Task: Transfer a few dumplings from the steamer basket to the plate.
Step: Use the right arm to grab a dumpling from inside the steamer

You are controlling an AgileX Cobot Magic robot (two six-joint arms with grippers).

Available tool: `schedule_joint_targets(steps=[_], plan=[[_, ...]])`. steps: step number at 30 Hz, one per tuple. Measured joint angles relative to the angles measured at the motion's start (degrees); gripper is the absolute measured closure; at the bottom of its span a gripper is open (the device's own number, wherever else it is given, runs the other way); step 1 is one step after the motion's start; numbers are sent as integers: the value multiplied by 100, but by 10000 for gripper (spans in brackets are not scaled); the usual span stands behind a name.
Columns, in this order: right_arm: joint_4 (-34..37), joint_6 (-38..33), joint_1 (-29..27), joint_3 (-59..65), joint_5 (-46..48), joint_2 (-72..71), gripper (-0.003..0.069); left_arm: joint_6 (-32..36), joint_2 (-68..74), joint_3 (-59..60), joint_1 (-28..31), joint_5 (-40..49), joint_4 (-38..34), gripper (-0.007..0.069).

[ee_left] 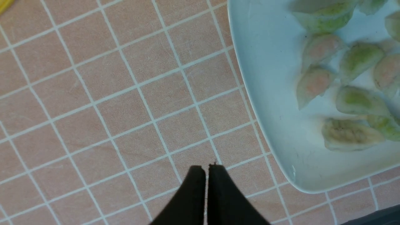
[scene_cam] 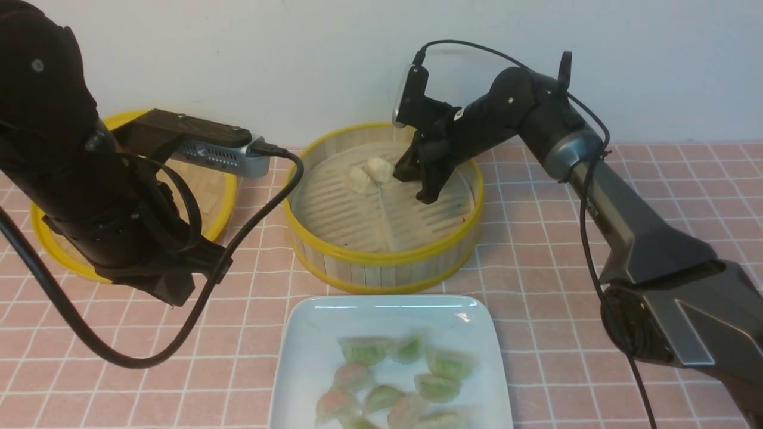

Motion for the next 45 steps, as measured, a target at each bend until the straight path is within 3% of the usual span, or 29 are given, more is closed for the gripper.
schedule_joint_targets(steps=[6, 17, 27, 34, 38, 43, 44, 45], plan=[[-583, 414, 0, 4, 343, -181, 670, 0, 0, 0, 0, 6, -23, 630], [-1961, 2617, -144, 167, 429, -513, 673, 0, 0, 0, 0, 6, -125, 630], [-2023, 2502, -219, 691, 462, -806, 673, 0, 0, 0, 0, 6, -125, 630], [-378, 1364, -180, 671, 430, -1188, 662, 0, 0, 0, 0, 1, -125, 630], [34, 836, -167, 671, 303, -911, 585, 0, 0, 0, 0, 7, -125, 630], [86, 734, -167, 689, -156, -487, 385, 0, 0, 0, 0, 7, -125, 630], [86, 734, -167, 689, -156, -487, 385, 0, 0, 0, 0, 7, -125, 630], [119, 726, -167, 689, -365, -451, 318, 0, 0, 0, 0, 7, -125, 630]])
